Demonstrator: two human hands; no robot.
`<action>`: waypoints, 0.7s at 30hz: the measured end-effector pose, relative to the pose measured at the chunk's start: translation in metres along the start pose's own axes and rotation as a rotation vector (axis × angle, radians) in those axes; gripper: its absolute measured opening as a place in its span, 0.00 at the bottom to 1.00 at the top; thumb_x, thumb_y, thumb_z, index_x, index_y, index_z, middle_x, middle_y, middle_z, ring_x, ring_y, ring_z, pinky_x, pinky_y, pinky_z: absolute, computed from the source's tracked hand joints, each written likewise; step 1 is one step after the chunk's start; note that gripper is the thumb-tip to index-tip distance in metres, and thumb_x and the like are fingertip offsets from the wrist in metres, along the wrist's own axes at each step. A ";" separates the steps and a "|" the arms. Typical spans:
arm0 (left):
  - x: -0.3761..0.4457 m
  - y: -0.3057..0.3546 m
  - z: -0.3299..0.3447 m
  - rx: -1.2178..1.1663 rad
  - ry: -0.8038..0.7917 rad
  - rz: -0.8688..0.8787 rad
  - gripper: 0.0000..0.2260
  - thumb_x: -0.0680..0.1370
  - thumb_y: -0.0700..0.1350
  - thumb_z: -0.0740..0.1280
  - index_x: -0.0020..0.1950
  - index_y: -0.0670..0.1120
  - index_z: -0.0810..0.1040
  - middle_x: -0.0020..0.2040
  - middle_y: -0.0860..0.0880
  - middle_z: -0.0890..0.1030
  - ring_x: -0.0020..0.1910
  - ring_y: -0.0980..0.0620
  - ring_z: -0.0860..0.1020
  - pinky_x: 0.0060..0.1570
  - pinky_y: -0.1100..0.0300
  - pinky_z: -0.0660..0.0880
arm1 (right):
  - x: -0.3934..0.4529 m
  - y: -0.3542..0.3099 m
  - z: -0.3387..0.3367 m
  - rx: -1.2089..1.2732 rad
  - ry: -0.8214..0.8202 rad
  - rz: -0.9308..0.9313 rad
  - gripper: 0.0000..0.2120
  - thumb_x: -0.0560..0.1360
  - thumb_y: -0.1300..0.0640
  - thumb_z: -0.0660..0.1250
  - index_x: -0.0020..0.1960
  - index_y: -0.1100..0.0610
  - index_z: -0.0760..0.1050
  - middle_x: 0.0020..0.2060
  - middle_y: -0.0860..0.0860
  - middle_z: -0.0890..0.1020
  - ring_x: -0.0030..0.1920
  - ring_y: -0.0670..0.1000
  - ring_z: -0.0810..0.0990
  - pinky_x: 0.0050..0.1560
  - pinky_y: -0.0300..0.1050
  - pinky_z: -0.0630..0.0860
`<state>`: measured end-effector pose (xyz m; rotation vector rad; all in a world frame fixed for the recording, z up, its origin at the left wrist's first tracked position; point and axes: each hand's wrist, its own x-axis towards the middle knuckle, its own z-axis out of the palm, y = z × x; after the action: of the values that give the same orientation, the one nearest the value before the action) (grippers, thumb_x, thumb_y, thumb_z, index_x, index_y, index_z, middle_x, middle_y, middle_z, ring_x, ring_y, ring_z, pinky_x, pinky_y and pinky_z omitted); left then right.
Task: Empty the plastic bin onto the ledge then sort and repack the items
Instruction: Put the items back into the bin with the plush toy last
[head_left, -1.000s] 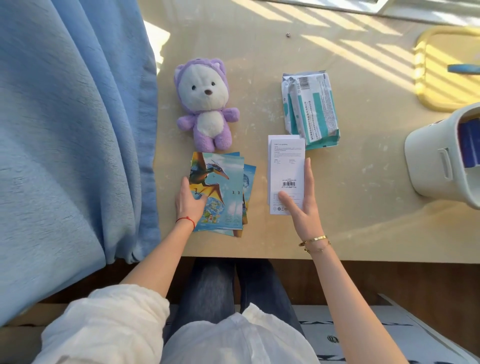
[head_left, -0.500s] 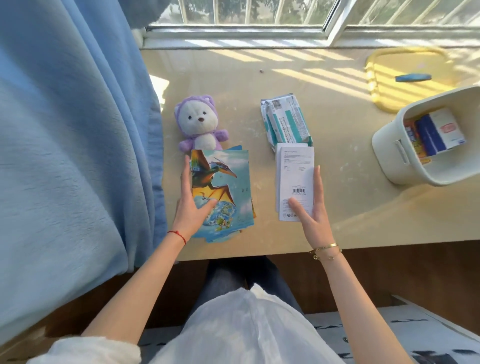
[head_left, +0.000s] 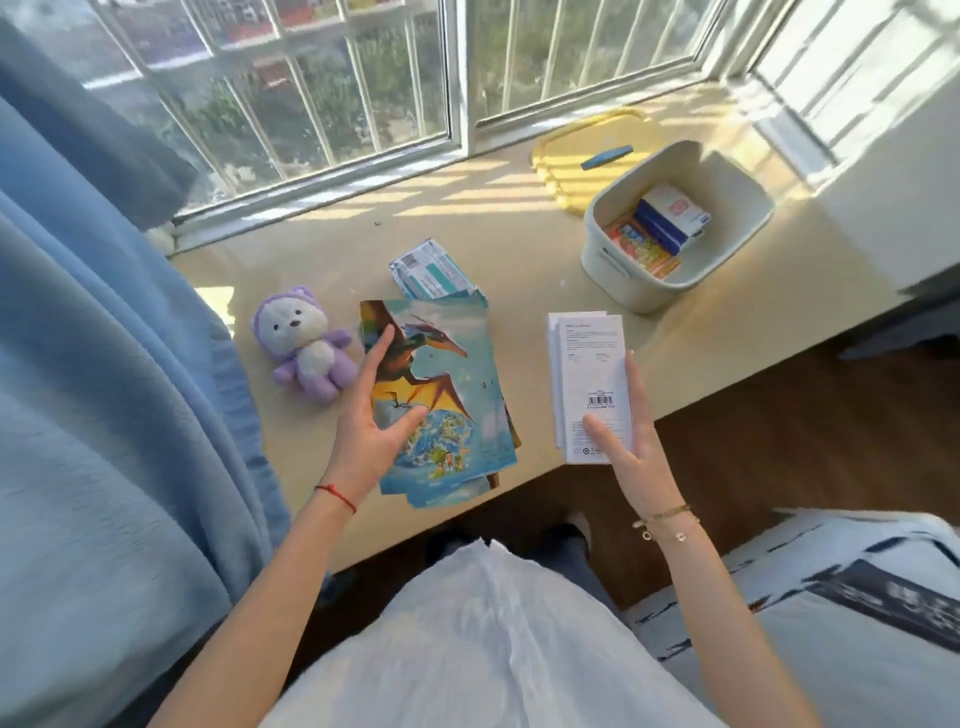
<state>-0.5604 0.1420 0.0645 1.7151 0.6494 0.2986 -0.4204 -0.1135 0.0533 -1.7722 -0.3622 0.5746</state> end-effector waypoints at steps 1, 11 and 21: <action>-0.001 0.006 0.011 0.001 -0.026 0.013 0.37 0.74 0.34 0.72 0.77 0.54 0.61 0.68 0.54 0.72 0.64 0.61 0.74 0.58 0.65 0.76 | -0.007 0.003 -0.013 0.000 0.025 0.002 0.38 0.77 0.54 0.66 0.79 0.44 0.48 0.75 0.42 0.60 0.68 0.36 0.68 0.58 0.31 0.73; -0.015 0.074 0.178 -0.086 -0.181 0.066 0.36 0.74 0.35 0.72 0.76 0.57 0.61 0.69 0.52 0.71 0.63 0.58 0.76 0.51 0.62 0.80 | -0.058 0.037 -0.183 -0.027 0.161 0.047 0.37 0.77 0.53 0.66 0.77 0.37 0.48 0.72 0.34 0.63 0.68 0.39 0.69 0.64 0.42 0.72; -0.012 0.126 0.341 -0.189 -0.148 0.047 0.37 0.73 0.35 0.72 0.75 0.58 0.61 0.66 0.57 0.72 0.63 0.56 0.77 0.51 0.57 0.81 | -0.052 0.058 -0.361 -0.039 0.144 0.087 0.38 0.77 0.53 0.65 0.78 0.39 0.47 0.64 0.21 0.65 0.65 0.31 0.70 0.59 0.32 0.71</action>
<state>-0.3581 -0.1587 0.1017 1.5560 0.4586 0.2550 -0.2665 -0.4482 0.0797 -1.8620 -0.1987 0.5004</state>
